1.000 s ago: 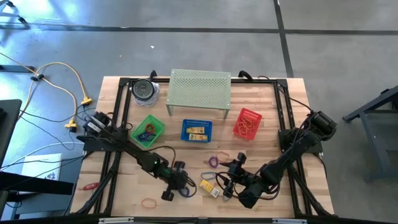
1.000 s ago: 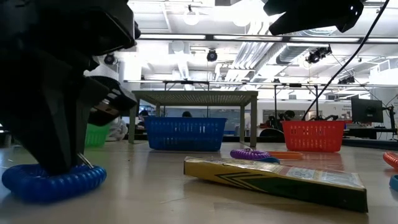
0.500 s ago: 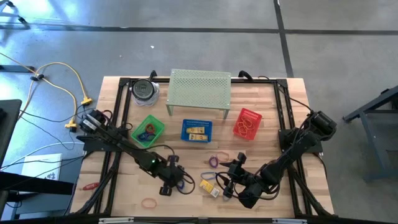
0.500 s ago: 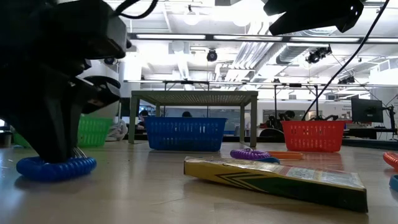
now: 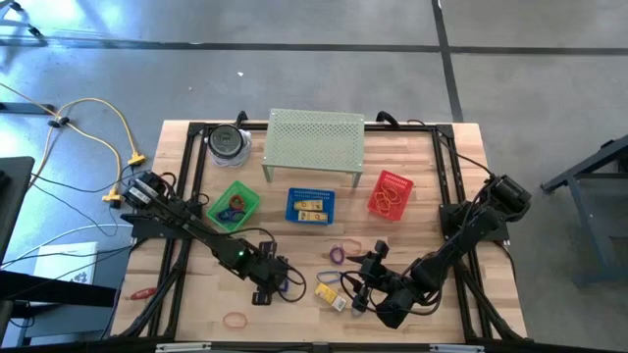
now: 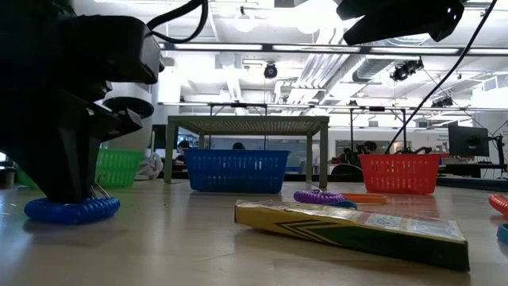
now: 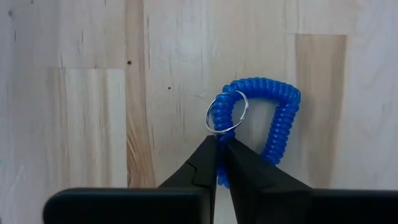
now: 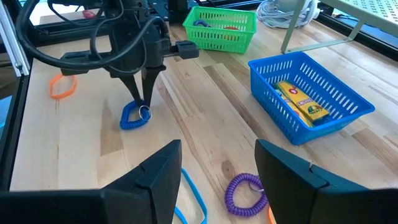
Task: Pick & Place Office Desk Supplies
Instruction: Put the blue spring keychain into the green bin, then put the orange rubber band into the red bin
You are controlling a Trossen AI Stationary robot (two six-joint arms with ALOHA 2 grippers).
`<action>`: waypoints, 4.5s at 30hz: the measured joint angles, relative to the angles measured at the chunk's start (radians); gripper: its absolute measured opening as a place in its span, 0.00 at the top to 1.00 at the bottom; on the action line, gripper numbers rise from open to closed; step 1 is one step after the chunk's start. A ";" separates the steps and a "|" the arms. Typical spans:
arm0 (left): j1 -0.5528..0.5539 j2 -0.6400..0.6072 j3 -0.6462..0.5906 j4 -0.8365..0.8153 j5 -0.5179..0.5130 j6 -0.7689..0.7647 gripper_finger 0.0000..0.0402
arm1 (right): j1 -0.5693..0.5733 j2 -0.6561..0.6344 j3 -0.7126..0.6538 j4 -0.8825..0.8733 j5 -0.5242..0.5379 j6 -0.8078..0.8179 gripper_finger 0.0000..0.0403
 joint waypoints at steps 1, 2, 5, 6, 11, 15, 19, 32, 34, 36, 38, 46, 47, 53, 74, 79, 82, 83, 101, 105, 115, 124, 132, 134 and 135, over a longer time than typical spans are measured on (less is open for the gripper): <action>0.000 0.000 0.000 -0.001 -0.001 -0.003 0.93 | 0.000 0.000 0.000 0.000 -0.001 0.000 0.52; 0.000 0.000 0.000 -0.001 -0.001 -0.007 0.92 | 0.000 0.000 0.000 0.000 -0.002 0.000 0.52; 0.000 0.000 0.000 -0.002 -0.002 -0.008 0.87 | 0.000 0.000 0.000 0.000 -0.003 0.000 0.52; 0.000 0.000 0.000 -0.002 -0.003 -0.009 0.86 | 0.000 0.000 0.000 0.000 -0.003 0.000 0.52; 0.002 0.001 0.000 -0.006 0.011 -0.005 0.84 | 0.000 0.000 0.000 0.000 -0.003 0.000 0.52; 0.001 0.001 0.000 -0.013 0.014 -0.002 0.88 | 0.000 0.000 0.000 0.000 -0.003 0.000 0.52; -0.014 0.001 0.000 -0.015 0.000 -0.008 0.97 | 0.000 0.000 0.000 0.000 -0.003 0.000 0.52; -0.086 -0.042 0.012 -0.010 -0.099 0.035 0.99 | 0.000 0.000 0.000 -0.004 -0.003 -0.004 0.52; -0.092 -0.079 0.019 -0.011 -0.109 0.024 0.99 | 0.000 0.000 0.000 -0.004 -0.003 -0.004 0.52; -0.097 -0.124 0.019 -0.037 -0.109 0.018 0.99 | 0.000 0.000 0.000 -0.004 -0.003 -0.004 0.52; -0.104 -0.166 0.021 -0.048 -0.123 0.019 0.99 | 0.000 0.000 0.000 -0.005 -0.003 -0.004 0.52; -0.114 -0.304 0.040 -0.207 -0.210 -0.086 0.99 | 0.000 0.001 0.000 -0.011 -0.003 -0.001 0.52; -0.114 -0.318 0.046 -0.225 -0.214 -0.114 0.99 | 0.000 0.001 0.000 -0.011 -0.003 -0.001 0.52; -0.113 -0.379 0.052 -0.380 -0.244 -0.241 0.99 | 0.000 0.001 0.000 -0.011 -0.003 -0.001 0.52; 0.089 -0.600 0.053 -0.864 -0.275 -0.524 0.99 | 0.000 0.001 0.000 -0.008 -0.003 0.000 0.52; 0.174 -0.639 0.053 -0.924 -0.371 -0.498 0.99 | 0.000 0.001 0.000 -0.007 -0.003 0.000 0.52; 0.239 -0.640 0.048 -0.940 -0.383 -0.505 0.99 | 0.000 0.001 0.000 -0.007 -0.003 0.000 0.52; 0.261 -0.640 0.044 -0.940 -0.379 -0.506 0.99 | 0.000 0.001 0.000 -0.007 -0.003 0.000 0.52; 0.550 -0.639 -0.069 -0.845 -0.190 -0.413 0.90 | 0.000 0.001 0.000 -0.008 -0.003 0.000 0.52; 0.557 -0.639 -0.071 -0.834 -0.190 -0.422 0.86 | 0.000 0.001 0.000 -0.008 -0.003 0.000 0.52; 0.556 -0.639 -0.072 -0.818 -0.130 -0.430 0.83 | 0.000 0.001 0.000 -0.008 -0.003 0.000 0.52; 0.556 -0.639 -0.071 -0.817 -0.077 -0.409 0.83 | 0.000 0.001 0.000 -0.008 -0.003 0.000 0.52; 0.481 -0.639 -0.069 -0.816 -0.035 -0.444 0.83 | 0.000 0.001 0.000 0.008 -0.002 0.049 0.52; 0.448 -0.639 -0.069 -0.815 -0.037 -0.467 0.83 | 0.000 0.001 0.000 0.013 -0.003 0.049 0.52; 0.430 -0.639 -0.069 -0.815 -0.038 -0.479 0.83 | 0.000 0.001 0.000 0.012 -0.003 0.049 0.52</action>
